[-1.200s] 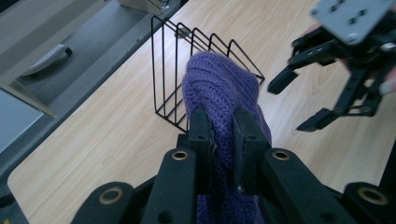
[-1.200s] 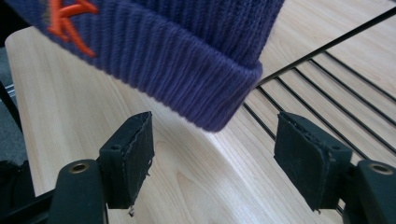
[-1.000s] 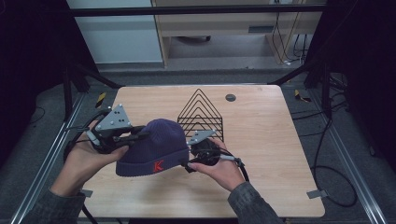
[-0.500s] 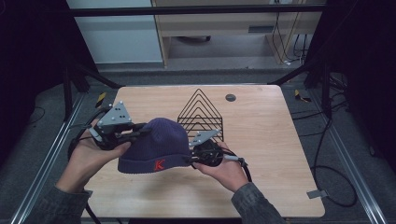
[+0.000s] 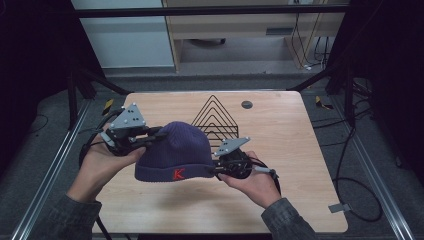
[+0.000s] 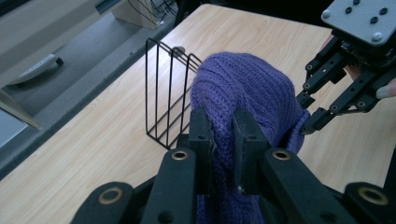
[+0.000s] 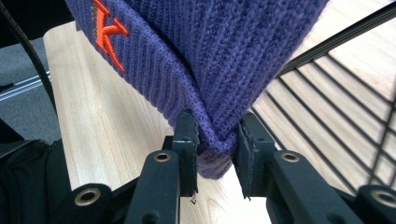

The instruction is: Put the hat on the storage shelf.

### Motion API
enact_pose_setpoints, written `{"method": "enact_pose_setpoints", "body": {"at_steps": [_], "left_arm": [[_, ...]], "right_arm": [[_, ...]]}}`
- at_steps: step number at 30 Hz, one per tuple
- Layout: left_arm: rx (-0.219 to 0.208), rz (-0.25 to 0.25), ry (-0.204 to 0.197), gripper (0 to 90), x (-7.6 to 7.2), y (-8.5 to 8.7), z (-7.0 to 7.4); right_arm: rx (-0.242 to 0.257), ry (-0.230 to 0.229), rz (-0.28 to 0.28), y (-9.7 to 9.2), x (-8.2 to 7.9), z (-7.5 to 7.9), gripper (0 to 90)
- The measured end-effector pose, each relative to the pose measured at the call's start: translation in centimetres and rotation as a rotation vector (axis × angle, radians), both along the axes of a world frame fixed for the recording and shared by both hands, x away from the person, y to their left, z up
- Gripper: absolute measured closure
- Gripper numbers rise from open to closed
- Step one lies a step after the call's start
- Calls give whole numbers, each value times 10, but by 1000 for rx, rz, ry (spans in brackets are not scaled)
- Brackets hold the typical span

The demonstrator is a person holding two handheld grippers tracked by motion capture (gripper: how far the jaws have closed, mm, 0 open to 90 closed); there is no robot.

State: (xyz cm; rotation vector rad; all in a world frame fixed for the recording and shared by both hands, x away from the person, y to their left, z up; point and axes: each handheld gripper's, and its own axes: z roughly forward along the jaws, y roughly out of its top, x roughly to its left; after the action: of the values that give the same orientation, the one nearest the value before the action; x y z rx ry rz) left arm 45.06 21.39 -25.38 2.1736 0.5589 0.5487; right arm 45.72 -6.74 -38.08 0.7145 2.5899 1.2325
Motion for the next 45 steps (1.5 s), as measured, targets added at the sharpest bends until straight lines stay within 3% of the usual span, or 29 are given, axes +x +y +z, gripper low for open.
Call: {"method": "enact_pose_setpoints", "body": {"at_steps": [7, 16, 23, 26, 32, 39, 45], "left_arm": [[-45, 0, -21, 792, 10, -9, 23], [-46, -18, -62, 792, 20, -30, 51], [-52, -11, -75, 791, 33, -41, 61], [-66, -8, -87, 791, 35, -46, 66], [-100, 24, -105, 791, 45, -52, 76], [-113, 37, -119, 789, 61, -59, 79], [-109, 43, -116, 789, 79, -70, 72]], "right_arm": [[1, -48, -33, -17, 1, 31, 721], [13, -90, -64, -36, 12, 62, 727], [19, -105, -94, -49, 21, 77, 728], [29, -101, -136, -56, 30, 86, 731], [34, -124, -158, -58, 41, 99, 731], [42, -141, -198, -65, 53, 106, 731], [28, -154, -253, -70, 70, 99, 731]]}}
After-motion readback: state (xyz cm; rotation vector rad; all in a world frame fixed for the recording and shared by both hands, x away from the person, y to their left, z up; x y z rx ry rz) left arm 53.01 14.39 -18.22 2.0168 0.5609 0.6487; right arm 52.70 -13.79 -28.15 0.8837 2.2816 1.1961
